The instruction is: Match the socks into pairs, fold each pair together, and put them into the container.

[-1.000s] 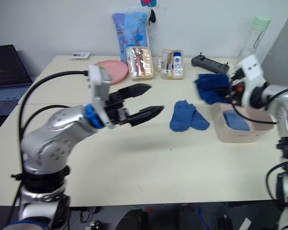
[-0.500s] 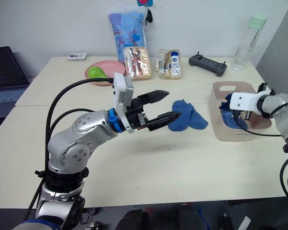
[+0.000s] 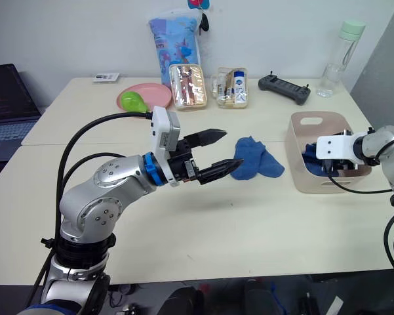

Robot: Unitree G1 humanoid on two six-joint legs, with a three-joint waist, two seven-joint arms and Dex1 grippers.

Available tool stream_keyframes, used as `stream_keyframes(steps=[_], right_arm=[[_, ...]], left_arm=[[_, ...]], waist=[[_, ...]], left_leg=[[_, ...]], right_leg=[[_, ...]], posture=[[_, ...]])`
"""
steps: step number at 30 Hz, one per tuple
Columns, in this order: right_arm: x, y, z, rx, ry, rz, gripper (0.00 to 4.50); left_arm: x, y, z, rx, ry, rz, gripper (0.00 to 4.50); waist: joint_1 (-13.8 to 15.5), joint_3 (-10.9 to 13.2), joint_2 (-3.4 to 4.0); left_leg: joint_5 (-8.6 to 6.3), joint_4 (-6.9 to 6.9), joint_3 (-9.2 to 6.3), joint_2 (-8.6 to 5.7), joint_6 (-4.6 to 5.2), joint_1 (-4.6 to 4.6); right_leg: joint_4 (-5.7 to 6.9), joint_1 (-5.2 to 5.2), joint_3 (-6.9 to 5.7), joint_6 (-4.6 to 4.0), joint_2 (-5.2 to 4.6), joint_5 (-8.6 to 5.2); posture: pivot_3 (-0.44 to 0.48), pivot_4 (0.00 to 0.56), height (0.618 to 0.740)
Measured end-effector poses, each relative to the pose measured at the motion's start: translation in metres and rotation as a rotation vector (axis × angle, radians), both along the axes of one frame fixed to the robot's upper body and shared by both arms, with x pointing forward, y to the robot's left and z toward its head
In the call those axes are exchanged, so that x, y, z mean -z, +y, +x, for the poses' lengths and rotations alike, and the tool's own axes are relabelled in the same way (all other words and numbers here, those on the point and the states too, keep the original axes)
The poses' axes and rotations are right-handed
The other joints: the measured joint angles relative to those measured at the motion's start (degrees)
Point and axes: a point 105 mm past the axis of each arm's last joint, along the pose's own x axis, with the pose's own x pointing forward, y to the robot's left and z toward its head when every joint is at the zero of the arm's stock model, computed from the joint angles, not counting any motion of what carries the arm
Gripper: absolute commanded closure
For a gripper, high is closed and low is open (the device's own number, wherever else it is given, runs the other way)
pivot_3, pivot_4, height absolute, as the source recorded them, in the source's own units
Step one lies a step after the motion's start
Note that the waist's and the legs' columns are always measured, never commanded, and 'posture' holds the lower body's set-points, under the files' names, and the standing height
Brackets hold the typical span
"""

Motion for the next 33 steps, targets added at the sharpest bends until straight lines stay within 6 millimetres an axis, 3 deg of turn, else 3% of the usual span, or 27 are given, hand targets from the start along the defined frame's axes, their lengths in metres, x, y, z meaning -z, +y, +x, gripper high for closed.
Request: stream_keyframes(steps=[3, 9, 12, 16, 21, 25, 29, 33], right_arm=[[-0.008, 0.003, -0.007, 0.01, 0.06, 0.036, 0.06], [-0.061, 0.011, -0.009, 0.03, 0.024, 0.132, 0.06], [-0.065, 0.008, -0.005, 0.046, -0.008, 0.134, 0.06], [-0.045, -0.005, 0.012, 0.105, -0.058, 0.068, 1.38], [-0.017, 0.0, 0.02, 0.092, -0.008, 0.061, 3.1], [0.017, 0.004, 0.026, 0.108, 0.05, 0.067, 4.48], [0.033, -0.002, 0.028, 0.145, 0.051, 0.075, 4.48], [0.031, -0.003, 0.03, 0.142, 0.023, 0.086, 4.48]], left_arm=[[0.002, 0.001, 0.002, -0.007, 0.001, 0.009, 0.0], [0.003, -0.002, 0.001, 0.001, -0.015, 0.022, 0.0], [0.004, -0.002, 0.002, -0.005, -0.02, 0.028, 0.0], [0.004, -0.004, 0.001, 0.0, -0.02, 0.02, 0.0], [0.004, -0.006, 0.0, 0.01, -0.016, 0.021, 0.0], [0.004, -0.006, -0.001, 0.014, -0.015, 0.025, 0.0], [0.004, -0.006, -0.001, 0.013, -0.016, 0.027, 0.0], [0.005, -0.006, -0.001, 0.011, -0.017, 0.03, 0.0]], waist=[[0.1, 0.0, 0.0], [0.0, 0.0, 0.07], [0.1, 0.0, 0.06], [0.1, 0.0, 0.07], [0.0, 0.0, 0.06], [0.0, 0.0, 0.07], [0.0, 0.0, 0.06], [0.0, 0.0, 0.06]], left_leg=[[0.0, 0.02, -0.01, 0.0, 0.0, -0.01], [-0.01, 0.01, -0.06, 0.01, 0.01, 0.0], [0.0, 0.03, -0.04, 0.0, 0.01, -0.01], [0.0, 0.05, 0.02, -0.02, 0.0, -0.01], [0.0, 0.02, 0.03, 0.0, 0.0, -0.01], [0.01, 0.07, 0.03, -0.01, 0.0, -0.01], [0.01, 0.07, 0.01, -0.01, 0.0, -0.02], [0.01, 0.11, 0.03, -0.01, 0.0, -0.01]], right_leg=[[0.0, 0.0, 0.0, 0.0, 0.0, 0.0], [0.01, 0.0, -0.05, -0.01, 0.0, 0.0], [0.0, 0.01, -0.02, -0.01, -0.01, 0.0], [0.01, -0.01, 0.02, -0.02, -0.02, 0.01], [0.01, -0.02, 0.01, -0.02, -0.02, 0.01], [0.03, 0.0, 0.03, -0.02, -0.02, 0.02], [0.02, 0.0, 0.01, -0.02, -0.02, 0.01], [0.04, 0.01, 0.03, -0.02, -0.02, 0.02]], posture=[[0.0, 0.15, 0.74], [0.0, 0.15, 0.74], [0.0, 0.15, 0.74], [0.0, 0.15, 0.74], [0.0, 0.15, 0.74], [0.0, 0.15, 0.74], [0.0, 0.15, 0.74], [0.0, 0.15, 0.74]])
